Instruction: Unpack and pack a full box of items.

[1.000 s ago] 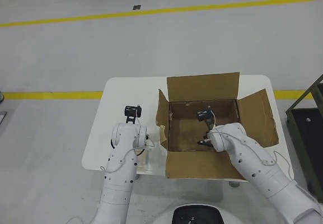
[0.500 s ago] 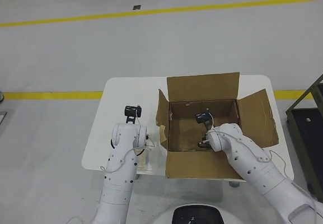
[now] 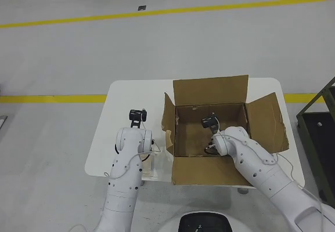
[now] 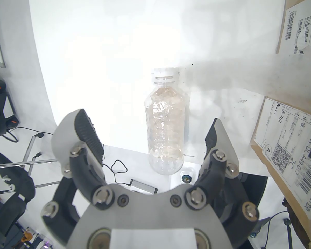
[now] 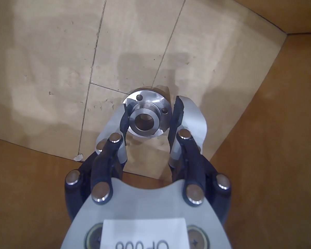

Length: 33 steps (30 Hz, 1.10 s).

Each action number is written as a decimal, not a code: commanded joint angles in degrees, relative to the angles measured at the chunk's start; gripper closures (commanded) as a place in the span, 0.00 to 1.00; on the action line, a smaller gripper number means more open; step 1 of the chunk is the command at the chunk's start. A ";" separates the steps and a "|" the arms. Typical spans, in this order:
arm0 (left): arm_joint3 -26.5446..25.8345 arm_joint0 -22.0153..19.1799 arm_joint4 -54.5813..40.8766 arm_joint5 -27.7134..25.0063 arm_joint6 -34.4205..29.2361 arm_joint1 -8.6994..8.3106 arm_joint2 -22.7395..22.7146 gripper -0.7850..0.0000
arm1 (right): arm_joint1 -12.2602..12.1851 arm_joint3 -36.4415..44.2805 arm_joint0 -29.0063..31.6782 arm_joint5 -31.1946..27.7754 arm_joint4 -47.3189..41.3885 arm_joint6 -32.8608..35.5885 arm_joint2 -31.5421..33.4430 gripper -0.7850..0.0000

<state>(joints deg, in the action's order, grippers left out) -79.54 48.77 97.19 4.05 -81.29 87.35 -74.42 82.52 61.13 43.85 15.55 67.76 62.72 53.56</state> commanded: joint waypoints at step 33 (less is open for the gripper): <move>0.00 0.00 0.00 0.00 0.00 0.00 0.00 0.00 | -3.33 38.52 22.38 -11.88 -40.47 -12.46 32.88 1.00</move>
<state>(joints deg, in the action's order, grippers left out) -79.54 48.77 97.19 4.05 -81.29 87.35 -74.42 79.21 100.31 65.34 5.06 33.31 50.92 84.69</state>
